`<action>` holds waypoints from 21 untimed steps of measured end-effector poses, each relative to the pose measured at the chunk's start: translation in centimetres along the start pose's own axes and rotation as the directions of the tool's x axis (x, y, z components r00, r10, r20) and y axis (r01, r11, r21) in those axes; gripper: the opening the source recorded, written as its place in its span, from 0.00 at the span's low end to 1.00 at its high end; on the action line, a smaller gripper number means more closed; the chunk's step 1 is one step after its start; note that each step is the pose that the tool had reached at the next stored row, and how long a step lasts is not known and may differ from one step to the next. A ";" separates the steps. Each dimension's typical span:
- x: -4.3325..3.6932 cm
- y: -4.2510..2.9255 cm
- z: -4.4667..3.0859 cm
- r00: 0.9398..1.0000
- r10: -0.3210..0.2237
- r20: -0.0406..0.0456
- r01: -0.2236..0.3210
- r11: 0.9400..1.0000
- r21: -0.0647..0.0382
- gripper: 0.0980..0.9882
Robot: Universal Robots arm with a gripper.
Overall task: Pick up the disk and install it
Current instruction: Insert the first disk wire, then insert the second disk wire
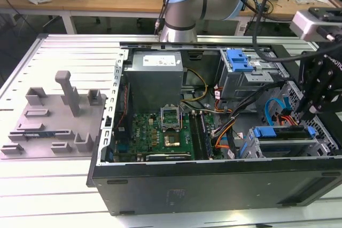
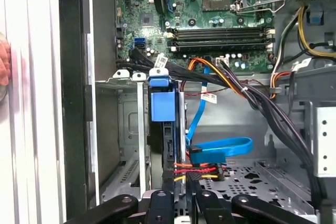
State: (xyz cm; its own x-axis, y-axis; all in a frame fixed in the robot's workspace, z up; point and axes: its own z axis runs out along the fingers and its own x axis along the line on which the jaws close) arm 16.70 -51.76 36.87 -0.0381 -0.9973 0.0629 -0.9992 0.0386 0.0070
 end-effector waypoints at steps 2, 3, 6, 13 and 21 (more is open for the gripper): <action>-0.06 -0.03 -0.35 1.000 0.000 0.000 0.000 1.000 0.000 0.16; -0.11 -0.06 -0.54 1.000 0.000 0.000 0.000 1.000 0.000 0.16; -0.26 -0.11 -1.02 1.000 0.000 0.000 0.000 1.000 0.000 0.16; -0.57 -0.13 -1.36 1.000 0.000 -0.002 0.000 1.000 0.000 0.16; -0.57 -0.13 -1.37 1.000 0.000 -0.002 0.000 1.000 0.000 0.16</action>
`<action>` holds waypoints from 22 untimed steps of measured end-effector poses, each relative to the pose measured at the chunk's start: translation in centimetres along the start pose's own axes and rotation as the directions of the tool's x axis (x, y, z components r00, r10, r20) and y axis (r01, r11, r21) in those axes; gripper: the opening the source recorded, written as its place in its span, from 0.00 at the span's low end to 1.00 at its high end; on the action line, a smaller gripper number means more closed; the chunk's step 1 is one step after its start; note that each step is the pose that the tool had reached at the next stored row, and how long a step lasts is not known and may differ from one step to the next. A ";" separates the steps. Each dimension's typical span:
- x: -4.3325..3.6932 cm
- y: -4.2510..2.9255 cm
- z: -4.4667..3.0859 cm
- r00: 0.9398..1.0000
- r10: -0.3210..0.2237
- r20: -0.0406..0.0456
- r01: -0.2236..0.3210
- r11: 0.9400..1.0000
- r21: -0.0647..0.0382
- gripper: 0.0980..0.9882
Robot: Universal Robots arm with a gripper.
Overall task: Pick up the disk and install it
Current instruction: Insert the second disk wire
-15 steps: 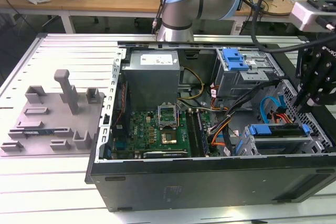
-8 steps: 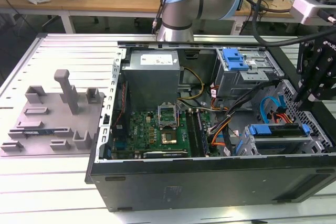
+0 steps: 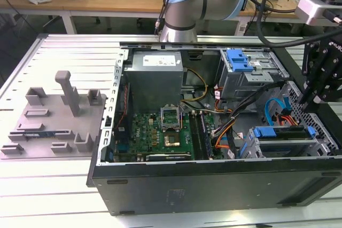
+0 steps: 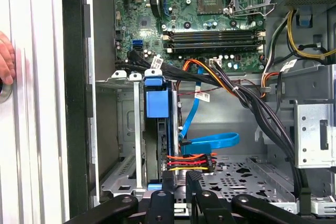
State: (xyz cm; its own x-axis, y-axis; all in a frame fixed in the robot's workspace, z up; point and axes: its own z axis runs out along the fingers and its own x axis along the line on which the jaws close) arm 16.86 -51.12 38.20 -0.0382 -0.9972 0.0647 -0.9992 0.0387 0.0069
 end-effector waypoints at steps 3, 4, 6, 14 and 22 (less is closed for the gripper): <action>0.00 0.00 0.00 1.000 0.000 0.000 0.000 1.000 0.000 0.16; 0.00 0.00 0.00 1.000 0.000 0.000 0.000 1.000 0.000 0.16; 0.00 0.00 0.00 1.000 0.000 0.000 0.000 1.000 0.000 0.16; -1.88 0.07 -0.12 0.998 -0.001 -0.065 0.000 1.000 -0.009 0.16; -2.60 0.10 -0.05 0.996 -0.003 -0.084 0.003 1.000 -0.008 0.31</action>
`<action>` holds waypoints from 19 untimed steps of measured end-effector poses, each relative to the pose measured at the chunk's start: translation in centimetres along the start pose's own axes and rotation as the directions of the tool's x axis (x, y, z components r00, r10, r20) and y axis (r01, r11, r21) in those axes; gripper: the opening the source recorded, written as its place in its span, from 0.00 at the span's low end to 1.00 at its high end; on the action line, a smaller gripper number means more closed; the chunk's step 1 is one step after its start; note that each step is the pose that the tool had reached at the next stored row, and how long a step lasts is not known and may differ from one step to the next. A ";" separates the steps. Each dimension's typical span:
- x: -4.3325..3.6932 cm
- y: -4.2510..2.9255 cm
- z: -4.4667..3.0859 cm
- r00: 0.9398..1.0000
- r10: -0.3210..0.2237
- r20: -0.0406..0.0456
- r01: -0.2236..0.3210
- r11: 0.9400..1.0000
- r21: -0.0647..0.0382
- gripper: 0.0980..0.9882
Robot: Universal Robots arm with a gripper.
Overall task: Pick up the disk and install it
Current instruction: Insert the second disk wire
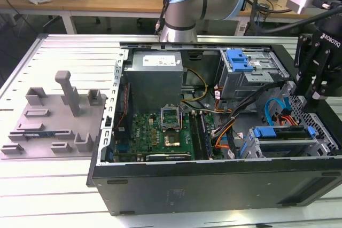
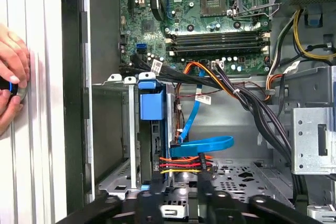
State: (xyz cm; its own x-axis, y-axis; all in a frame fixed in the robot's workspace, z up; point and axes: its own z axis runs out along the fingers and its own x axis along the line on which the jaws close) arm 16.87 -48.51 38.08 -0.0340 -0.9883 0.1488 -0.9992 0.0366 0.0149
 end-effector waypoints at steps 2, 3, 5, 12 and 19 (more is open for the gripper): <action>-0.05 0.00 0.03 1.000 0.000 -0.001 0.000 1.000 0.000 0.38; -0.07 0.00 0.06 1.000 0.000 -0.002 0.000 1.000 0.000 0.38; -0.09 0.21 0.19 1.000 0.000 -0.003 0.000 1.000 0.000 0.38; -0.36 0.74 0.32 1.000 0.000 -0.003 0.000 1.000 0.000 0.38; -0.71 1.74 0.75 1.000 0.000 -0.004 0.000 1.000 0.000 0.38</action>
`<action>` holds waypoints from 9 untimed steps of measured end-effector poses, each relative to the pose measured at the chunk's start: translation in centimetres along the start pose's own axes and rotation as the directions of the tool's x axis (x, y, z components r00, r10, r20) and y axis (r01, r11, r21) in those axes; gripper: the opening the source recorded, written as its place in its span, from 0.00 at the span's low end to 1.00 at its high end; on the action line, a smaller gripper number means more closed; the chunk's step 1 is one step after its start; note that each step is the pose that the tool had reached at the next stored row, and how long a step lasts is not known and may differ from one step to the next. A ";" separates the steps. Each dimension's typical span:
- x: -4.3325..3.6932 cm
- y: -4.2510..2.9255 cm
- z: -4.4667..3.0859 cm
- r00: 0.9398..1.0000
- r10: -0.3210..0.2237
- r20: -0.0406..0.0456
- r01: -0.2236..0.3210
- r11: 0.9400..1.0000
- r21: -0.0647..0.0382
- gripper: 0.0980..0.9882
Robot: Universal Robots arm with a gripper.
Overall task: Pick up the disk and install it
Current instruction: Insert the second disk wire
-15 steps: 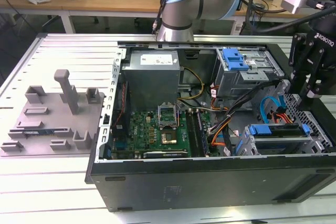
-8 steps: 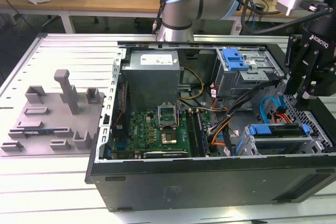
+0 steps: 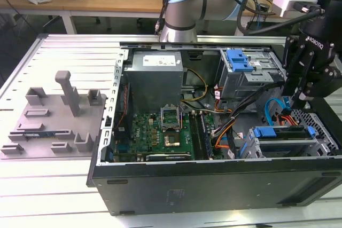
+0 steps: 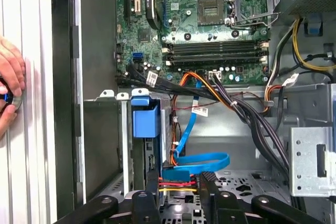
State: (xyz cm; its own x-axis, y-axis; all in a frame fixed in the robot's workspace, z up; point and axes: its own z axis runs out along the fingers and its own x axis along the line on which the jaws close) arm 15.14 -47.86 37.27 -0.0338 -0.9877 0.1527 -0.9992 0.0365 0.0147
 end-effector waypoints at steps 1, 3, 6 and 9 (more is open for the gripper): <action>-0.01 0.02 0.03 1.000 0.000 0.000 0.000 1.000 0.000 0.38; -0.02 0.03 0.10 1.000 0.000 -0.001 0.000 1.000 0.000 0.38; 0.02 0.03 0.17 1.000 0.000 0.000 0.000 1.000 0.000 0.38; 0.16 0.03 0.18 1.000 0.000 0.004 0.000 1.000 0.000 0.38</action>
State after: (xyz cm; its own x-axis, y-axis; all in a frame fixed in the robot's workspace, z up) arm 15.10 -48.04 37.11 -0.0338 -0.9883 0.1490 -0.9992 0.0364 0.0149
